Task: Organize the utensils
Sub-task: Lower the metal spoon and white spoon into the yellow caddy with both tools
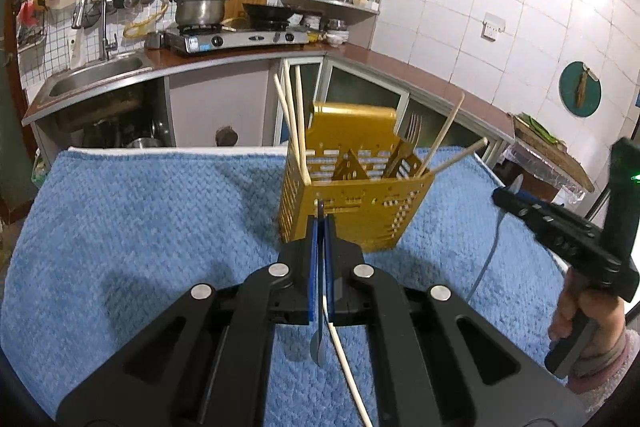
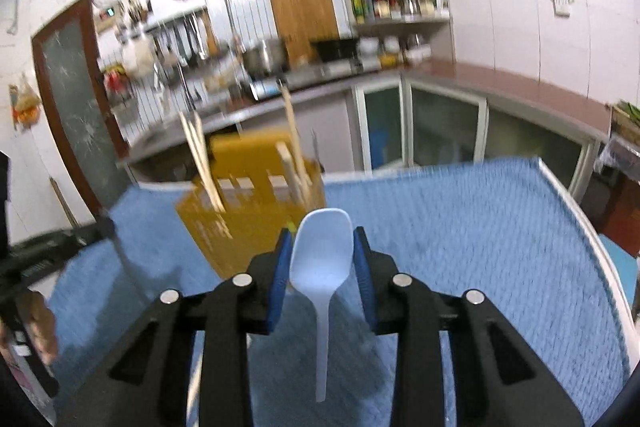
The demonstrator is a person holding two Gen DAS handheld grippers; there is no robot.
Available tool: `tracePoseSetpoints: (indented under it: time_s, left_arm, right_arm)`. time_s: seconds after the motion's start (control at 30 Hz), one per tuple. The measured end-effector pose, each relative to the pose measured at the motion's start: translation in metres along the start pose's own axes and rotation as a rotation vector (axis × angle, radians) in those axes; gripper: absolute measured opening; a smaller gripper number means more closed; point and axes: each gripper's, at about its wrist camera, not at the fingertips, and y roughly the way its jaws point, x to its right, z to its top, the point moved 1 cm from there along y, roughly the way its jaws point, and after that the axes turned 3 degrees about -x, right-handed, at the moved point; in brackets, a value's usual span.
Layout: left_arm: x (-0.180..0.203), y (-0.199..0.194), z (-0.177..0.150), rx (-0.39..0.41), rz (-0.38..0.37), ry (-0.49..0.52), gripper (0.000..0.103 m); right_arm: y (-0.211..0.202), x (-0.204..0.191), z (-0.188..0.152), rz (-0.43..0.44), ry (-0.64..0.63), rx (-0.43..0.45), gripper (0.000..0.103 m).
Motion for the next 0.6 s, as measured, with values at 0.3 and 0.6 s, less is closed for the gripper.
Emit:
tracePoseSetpoints:
  time_s: [0.3,0.6]
  left_arm:
    - [0.009,-0.038,0.058,0.135,-0.017,0.009,0.002]
    - [0.035,-0.042,0.12,0.322,-0.003,0.042,0.002]
  right_arm:
    - [-0.053,-0.032,0.065,0.071,-0.019,0.231,0.031]
    - [-0.025,-0.053,0.104,0.04,-0.046,0.411,0.031]
